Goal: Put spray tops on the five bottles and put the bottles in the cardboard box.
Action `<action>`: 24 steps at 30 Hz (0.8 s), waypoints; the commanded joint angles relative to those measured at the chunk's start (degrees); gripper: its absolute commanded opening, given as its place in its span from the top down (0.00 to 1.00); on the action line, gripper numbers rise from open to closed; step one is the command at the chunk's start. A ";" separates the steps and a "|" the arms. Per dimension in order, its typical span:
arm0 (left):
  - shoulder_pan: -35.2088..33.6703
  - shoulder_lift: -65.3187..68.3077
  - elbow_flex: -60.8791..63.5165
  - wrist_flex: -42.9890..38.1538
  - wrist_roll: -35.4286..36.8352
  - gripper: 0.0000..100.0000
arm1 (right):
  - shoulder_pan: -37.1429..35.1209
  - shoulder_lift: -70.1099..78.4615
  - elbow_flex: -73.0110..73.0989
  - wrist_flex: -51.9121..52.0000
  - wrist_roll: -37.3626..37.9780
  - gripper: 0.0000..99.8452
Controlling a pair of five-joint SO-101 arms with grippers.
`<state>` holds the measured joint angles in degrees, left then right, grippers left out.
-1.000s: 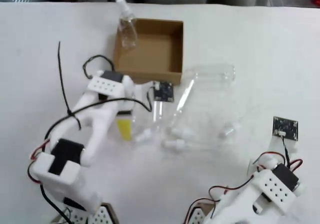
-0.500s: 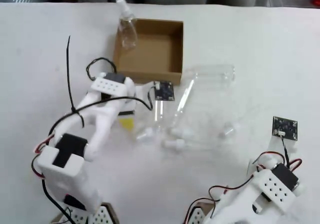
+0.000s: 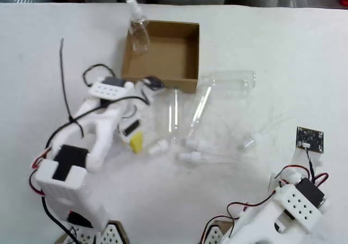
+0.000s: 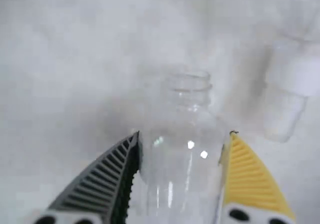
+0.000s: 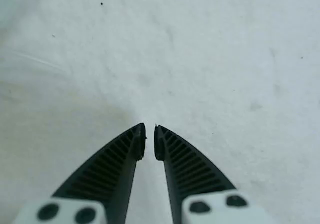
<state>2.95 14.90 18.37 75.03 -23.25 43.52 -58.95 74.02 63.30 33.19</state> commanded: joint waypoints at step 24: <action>-6.37 -26.42 11.16 -4.57 4.22 0.63 | -0.31 -0.75 -0.35 -0.75 0.62 0.98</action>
<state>-5.23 -9.80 33.41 68.35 -15.25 43.52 -58.95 74.02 63.30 33.19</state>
